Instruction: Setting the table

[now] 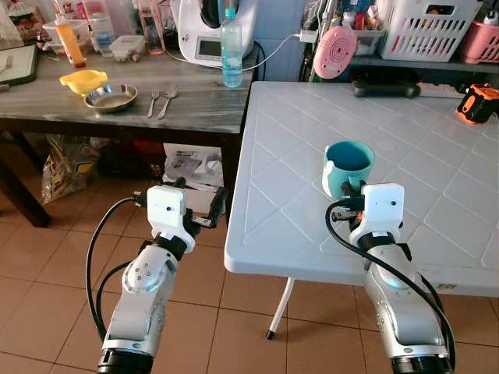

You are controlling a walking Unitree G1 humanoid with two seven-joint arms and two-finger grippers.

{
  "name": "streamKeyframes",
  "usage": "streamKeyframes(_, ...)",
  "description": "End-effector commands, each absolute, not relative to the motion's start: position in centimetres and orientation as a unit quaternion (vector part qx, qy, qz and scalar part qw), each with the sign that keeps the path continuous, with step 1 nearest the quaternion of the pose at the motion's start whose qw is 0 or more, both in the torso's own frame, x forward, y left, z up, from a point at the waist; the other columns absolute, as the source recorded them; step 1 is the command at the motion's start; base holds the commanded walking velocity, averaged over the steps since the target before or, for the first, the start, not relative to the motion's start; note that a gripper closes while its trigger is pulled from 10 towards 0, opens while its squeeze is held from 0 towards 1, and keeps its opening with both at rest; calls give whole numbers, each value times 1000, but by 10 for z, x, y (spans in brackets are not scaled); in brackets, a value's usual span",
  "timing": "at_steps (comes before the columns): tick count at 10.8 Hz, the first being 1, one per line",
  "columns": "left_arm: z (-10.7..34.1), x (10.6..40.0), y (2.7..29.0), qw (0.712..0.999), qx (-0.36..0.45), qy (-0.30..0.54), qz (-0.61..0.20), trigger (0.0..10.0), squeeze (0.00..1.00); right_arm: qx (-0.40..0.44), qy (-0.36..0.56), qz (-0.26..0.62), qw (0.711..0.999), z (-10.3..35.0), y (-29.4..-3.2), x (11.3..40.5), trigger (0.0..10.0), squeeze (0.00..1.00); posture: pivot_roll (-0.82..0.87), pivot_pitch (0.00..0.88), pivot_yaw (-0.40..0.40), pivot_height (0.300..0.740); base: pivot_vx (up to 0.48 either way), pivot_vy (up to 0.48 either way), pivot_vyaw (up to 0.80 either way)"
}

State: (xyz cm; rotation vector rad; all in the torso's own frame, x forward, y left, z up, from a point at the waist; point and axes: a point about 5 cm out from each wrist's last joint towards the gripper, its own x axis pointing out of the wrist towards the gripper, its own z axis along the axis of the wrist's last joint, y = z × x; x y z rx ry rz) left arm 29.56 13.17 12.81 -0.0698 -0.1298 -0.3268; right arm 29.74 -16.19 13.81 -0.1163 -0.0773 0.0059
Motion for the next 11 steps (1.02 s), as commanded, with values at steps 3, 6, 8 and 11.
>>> streamKeyframes(3, 133, 298, 135, 985, -27, -66, -157, 10000, 0, -58, -47, 1, 997, 141, -162, 299, 10000, 0, -4, 28, 33, 740, 238, 0, 0)
streamKeyframes(6, 131, 298, 136, 986, -27, -59, -157, 10000, 0, -59, -49, -1, 997, 141, -162, 300, 10000, 0, 0, 26, 35, 740, 0, 291, 0)
streamKeyframes(8, 131, 298, 135, 985, -27, -58, -159, 10000, 0, -58, -48, 0, 997, 140, -161, 299, 10000, 0, 2, 26, 39, 740, 0, 480, 0)
streamKeyframes(11, 132, 299, 135, 985, -22, -58, -164, 10000, 0, -57, -50, -5, 997, 141, -162, 300, 10000, 0, 0, 29, 43, 740, 0, 480, 0)
